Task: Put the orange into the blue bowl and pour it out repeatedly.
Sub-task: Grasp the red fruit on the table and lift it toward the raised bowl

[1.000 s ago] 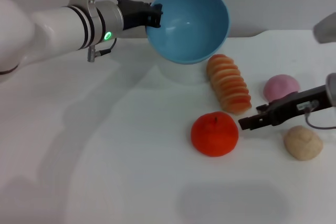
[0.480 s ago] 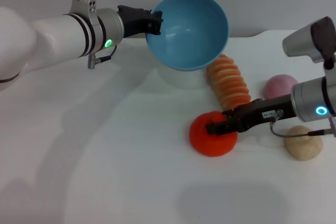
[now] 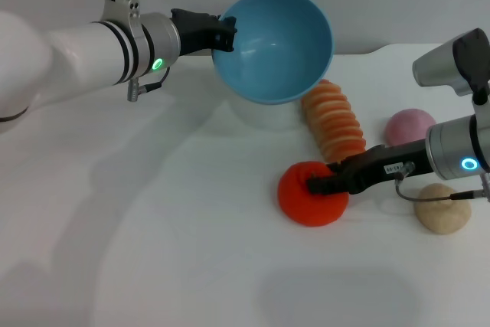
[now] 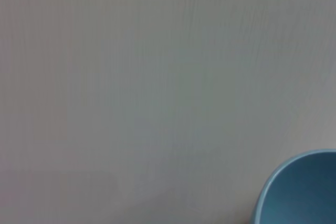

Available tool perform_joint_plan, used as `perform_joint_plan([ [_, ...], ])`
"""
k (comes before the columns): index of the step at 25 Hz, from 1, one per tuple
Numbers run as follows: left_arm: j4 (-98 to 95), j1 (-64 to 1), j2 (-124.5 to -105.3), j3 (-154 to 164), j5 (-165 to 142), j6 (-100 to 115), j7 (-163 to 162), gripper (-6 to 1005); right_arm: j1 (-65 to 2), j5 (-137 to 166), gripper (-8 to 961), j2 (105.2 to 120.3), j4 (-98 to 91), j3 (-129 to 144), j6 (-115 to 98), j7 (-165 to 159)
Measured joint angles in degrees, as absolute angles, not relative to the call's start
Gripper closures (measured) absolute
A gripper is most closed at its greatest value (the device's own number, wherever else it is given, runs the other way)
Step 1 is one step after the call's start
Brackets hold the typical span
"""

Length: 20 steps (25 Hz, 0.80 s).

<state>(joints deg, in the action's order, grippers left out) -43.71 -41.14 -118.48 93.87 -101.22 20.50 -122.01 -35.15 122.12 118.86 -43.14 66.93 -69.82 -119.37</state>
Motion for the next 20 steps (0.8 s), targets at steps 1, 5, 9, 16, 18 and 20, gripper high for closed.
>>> perform_joint_plan([
  [1, -43.7, -41.1, -118.48, 93.9, -101.2, 20.5, -122.0, 1001, -35.2, 122.1, 368, 118.86, -43.1, 67.0, -69.8, -119.4],
  [5, -43.8, -40.7, -118.48, 93.9, -101.2, 20.4, -122.0, 1000, -35.2, 122.1, 503, 118.84, -43.3, 67.1, -69.8, -119.1],
  [9, -43.9, -40.4, -118.48, 93.9, -101.2, 20.4, -122.0, 1000, -34.8, 122.0, 663, 118.85, -44.5, 67.1, -69.8, -118.2],
  [16, -43.9, -40.3, -118.45, 93.9, -101.3, 20.4, -121.9, 1001, -31.9, 115.2, 818, 118.74, -50.7, 67.2, -73.5, -112.2],
  [18, -43.9, -40.3, -118.42, 94.0, -101.3, 20.4, -121.8, 1001, -30.0, 114.1, 827, 118.73, -58.3, 66.8, -76.1, -112.2],
  [20, -43.9, -40.2, -118.41, 94.2, -101.3, 20.7, -121.8, 1001, -28.7, 113.9, 836, 118.78, -64.5, 66.0, -77.7, -113.6],
])
